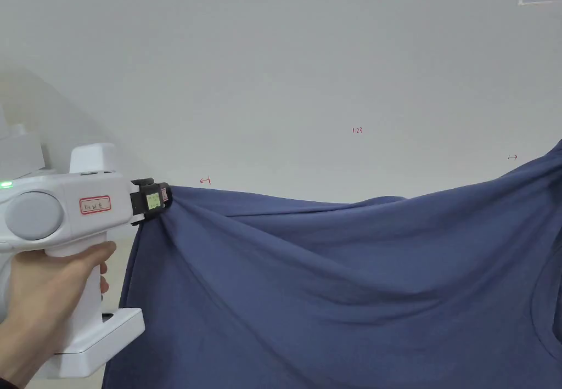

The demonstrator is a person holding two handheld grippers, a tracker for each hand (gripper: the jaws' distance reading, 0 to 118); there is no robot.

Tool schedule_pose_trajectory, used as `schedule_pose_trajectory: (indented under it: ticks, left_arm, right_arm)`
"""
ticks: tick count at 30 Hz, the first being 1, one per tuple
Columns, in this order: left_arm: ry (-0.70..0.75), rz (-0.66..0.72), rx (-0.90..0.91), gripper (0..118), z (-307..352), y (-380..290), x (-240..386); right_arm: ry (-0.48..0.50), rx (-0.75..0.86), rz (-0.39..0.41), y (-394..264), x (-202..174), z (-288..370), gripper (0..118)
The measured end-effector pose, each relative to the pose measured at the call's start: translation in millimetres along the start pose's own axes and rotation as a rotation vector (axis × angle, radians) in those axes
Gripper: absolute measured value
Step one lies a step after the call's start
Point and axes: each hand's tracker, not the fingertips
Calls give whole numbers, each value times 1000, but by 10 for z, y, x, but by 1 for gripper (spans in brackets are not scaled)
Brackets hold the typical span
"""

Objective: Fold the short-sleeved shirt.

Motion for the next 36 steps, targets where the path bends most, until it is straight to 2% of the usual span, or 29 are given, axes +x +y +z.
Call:
schedule_pose_trajectory:
  ticks: [9, 18, 20, 22, 24, 27, 32, 36]
  left_arm:
    - [-6, 90, -47, 9, -874, 94, -223]
    - [15, 72, -86, 9, -1768, 446, -570]
    - [39, 76, -101, 9, -1988, 513, -597]
    - [68, 52, -119, 9, -2178, 515, -580]
    - [67, -37, -141, 9, -2336, 530, -538]
    - [67, -7, -136, 9, -2534, 552, -524]
    - [98, -62, -148, 9, -2854, 465, -532]
    - [68, -8, -142, 9, -2969, 148, -627]
  right_arm:
    - [-6, 0, 15, 274, -175, -783, 4]
    - [-28, 10, 70, 803, -376, -1659, 4]
    - [-40, -14, 56, 872, -470, -1874, 4]
    - [-34, -34, 26, 899, -542, -2032, 4]
    - [-47, -39, 28, 918, -609, -2177, 4]
    - [-96, -38, 99, 977, -765, -2343, 4]
    - [-83, -32, 125, 1001, -912, -2553, 4]
    - [-65, -36, 98, 690, -899, -2652, 4]
